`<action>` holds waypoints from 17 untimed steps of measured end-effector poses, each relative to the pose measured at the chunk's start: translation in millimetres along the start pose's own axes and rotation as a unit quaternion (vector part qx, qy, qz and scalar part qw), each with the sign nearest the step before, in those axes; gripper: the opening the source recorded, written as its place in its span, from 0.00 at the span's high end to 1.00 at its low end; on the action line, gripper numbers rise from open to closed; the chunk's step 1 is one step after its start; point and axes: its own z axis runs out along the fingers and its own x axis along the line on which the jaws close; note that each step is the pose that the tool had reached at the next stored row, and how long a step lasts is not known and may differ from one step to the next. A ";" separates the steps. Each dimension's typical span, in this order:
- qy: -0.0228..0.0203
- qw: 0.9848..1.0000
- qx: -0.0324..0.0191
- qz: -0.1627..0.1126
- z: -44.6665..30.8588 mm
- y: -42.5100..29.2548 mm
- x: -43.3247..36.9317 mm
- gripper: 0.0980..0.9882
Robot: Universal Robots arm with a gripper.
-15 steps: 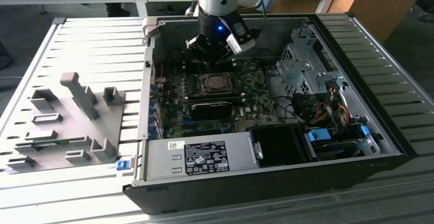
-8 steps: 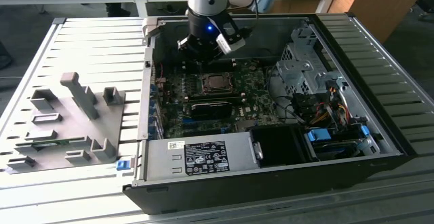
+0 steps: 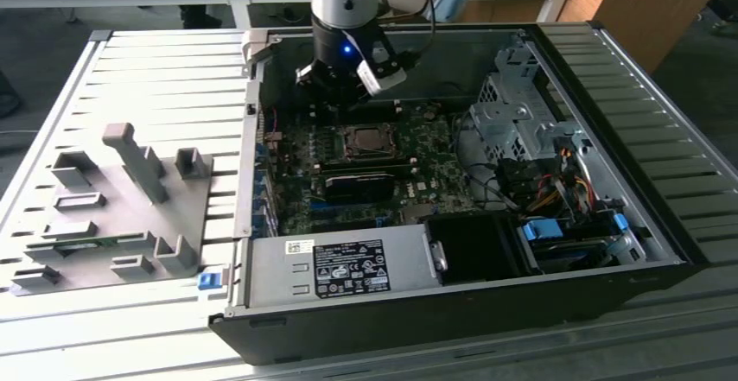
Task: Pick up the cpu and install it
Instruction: 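Install the first cpu locking lever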
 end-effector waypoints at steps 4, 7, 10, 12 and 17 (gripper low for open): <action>-0.001 1.000 -0.001 0.004 0.3 0.6 13.6 0.99; -0.002 1.000 -0.001 0.004 0.4 4.4 15.0 0.99; -0.003 1.000 -0.001 0.004 0.6 9.8 15.7 0.99; -0.004 1.000 -0.001 0.004 0.3 14.5 15.9 0.99; -0.005 1.000 -0.001 0.005 -1.7 18.1 17.8 0.99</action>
